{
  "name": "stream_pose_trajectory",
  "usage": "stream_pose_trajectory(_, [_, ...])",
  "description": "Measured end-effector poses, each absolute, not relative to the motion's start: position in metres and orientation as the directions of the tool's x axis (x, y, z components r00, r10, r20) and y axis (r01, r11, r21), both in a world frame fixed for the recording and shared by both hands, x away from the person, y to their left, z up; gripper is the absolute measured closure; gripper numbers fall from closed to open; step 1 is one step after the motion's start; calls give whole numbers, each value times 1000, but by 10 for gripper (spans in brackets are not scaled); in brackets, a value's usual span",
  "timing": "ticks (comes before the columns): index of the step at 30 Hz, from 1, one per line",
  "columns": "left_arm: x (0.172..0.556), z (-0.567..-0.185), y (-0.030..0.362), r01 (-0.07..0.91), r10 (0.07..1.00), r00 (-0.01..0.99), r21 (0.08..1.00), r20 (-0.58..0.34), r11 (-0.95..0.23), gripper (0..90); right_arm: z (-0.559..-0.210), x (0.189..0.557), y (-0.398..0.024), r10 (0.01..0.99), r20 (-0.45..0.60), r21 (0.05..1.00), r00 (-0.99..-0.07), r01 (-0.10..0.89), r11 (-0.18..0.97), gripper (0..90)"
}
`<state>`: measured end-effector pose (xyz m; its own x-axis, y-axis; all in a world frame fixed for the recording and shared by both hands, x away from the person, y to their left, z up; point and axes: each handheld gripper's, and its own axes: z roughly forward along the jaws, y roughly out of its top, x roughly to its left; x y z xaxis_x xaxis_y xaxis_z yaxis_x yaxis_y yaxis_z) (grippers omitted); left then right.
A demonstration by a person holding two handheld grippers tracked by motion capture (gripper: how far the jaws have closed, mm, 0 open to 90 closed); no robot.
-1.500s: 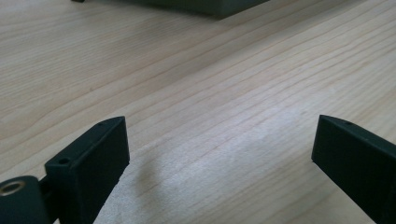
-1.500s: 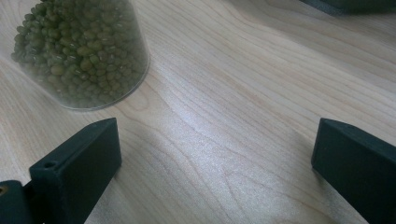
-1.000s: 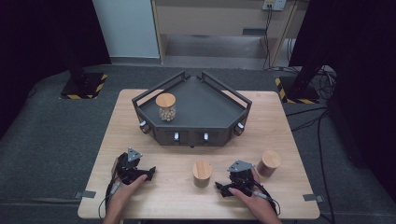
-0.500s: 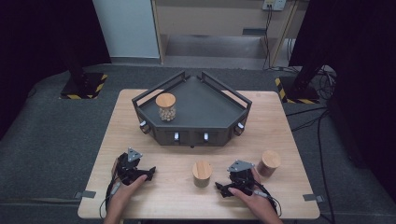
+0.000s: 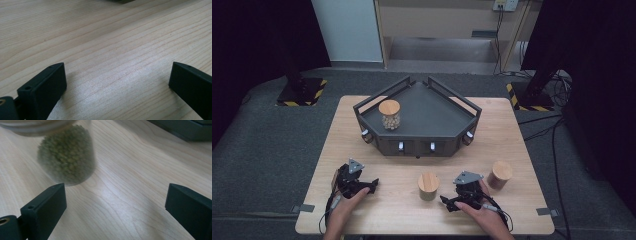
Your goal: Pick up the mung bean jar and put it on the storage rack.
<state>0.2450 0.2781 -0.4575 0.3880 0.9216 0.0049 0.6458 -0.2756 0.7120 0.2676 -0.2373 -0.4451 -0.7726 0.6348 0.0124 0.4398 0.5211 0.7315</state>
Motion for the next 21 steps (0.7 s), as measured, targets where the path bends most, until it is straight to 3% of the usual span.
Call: stream_pose_trajectory(21, [245,-457,278,646,921,389,712,5,-276,0,-439,269,-217,583,0,738,-812,394,548,40])
